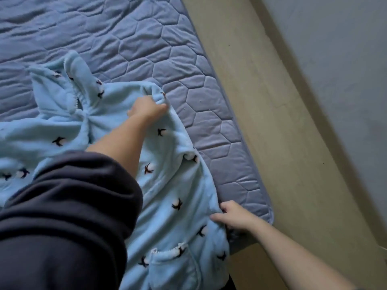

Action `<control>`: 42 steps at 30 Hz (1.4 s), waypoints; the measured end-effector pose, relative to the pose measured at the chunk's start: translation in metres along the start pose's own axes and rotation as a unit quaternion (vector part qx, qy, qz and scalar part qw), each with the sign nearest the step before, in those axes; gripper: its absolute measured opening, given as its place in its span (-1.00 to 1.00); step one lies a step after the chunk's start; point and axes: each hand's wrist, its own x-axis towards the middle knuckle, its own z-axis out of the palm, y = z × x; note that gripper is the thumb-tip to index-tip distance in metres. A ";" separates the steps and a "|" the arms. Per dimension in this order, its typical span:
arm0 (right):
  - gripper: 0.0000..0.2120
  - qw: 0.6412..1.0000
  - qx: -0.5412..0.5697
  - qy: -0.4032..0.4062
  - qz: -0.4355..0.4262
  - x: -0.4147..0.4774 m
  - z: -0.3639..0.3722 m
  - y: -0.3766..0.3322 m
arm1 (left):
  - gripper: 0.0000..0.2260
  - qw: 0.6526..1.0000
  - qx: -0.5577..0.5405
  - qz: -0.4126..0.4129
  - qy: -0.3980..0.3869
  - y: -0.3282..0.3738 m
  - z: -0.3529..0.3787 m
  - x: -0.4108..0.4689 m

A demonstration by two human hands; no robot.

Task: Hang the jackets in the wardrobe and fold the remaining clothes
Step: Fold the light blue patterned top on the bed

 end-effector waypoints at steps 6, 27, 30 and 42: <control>-0.87 1.000 0.006 -0.016 -0.016 -0.002 0.001 0.011 | -0.86 0.980 -0.184 0.028 0.071 0.011 -0.011 0.037; -0.60 0.944 -0.201 0.256 0.056 -0.060 0.043 -0.052 | -0.39 0.972 0.205 0.092 -0.066 -0.136 0.030 -0.190; -0.48 0.925 -0.260 0.278 -0.014 -0.070 0.065 -0.095 | -0.40 0.987 0.152 0.013 -0.052 -0.173 0.004 -0.224; -0.55 0.838 -0.466 0.190 -0.211 -0.012 0.267 -0.294 | -0.66 0.984 0.063 -0.110 0.123 -0.417 -0.151 -0.257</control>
